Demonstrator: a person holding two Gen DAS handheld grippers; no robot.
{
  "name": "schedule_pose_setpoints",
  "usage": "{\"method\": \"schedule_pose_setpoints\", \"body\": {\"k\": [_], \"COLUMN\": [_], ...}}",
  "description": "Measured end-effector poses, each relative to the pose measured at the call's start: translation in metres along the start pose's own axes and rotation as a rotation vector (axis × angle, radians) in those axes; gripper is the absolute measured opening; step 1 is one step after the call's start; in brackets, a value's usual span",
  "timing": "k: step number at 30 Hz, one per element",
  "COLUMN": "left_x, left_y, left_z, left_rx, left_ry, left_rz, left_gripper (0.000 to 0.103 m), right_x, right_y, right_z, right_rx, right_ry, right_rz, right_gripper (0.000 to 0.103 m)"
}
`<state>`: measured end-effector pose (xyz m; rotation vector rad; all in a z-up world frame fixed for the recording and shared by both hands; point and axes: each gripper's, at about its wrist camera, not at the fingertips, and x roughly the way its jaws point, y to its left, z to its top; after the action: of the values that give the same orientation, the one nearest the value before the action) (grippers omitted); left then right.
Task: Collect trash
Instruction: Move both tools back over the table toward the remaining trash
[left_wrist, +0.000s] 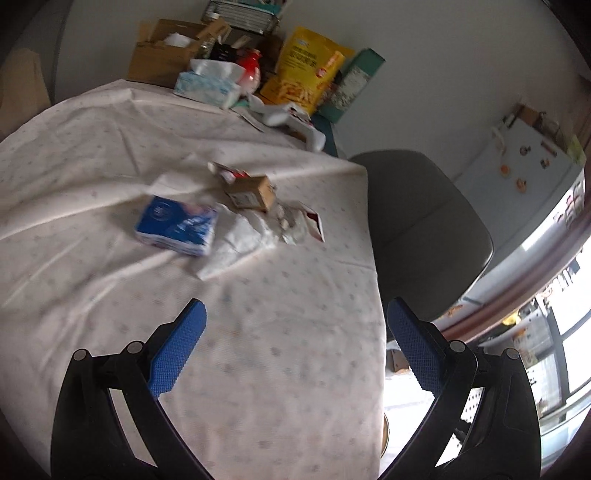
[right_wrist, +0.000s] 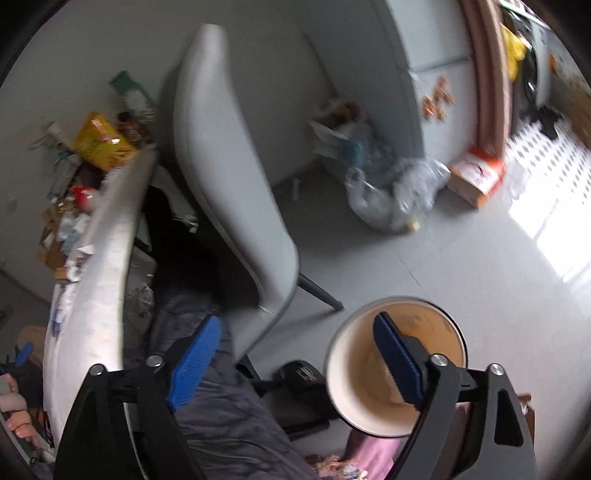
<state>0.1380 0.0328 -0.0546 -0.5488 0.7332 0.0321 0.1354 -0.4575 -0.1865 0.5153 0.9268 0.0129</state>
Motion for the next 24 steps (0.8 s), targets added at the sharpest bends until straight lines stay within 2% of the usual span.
{"method": "schedule_pose_setpoints", "body": {"k": [8,11,19,24], "left_x": [-0.02,-0.022,-0.013,-0.003], "left_y": [0.034,0.05,0.086,0.102], "left_z": [0.012,0.019,0.034,0.042], "left_rx": [-0.041,-0.068,-0.113,-0.142], "left_ry": [-0.04,-0.054,-0.059,-0.051], "left_rz": [-0.026,-0.017,0.008,0.013], "left_gripper": [0.097,0.097,0.097,0.097], "right_x": [-0.014,-0.018,-0.019,-0.01], "right_y": [0.071,0.099,0.167,0.197], "right_z": [0.016,0.019,0.022,0.021], "right_rx": [-0.097,-0.134,-0.211,-0.254], "right_ry": [-0.038,-0.053,-0.056,-0.046], "right_rz": [0.064,0.083,0.144,0.147], "right_gripper": [0.096,0.095,0.095,0.095]}}
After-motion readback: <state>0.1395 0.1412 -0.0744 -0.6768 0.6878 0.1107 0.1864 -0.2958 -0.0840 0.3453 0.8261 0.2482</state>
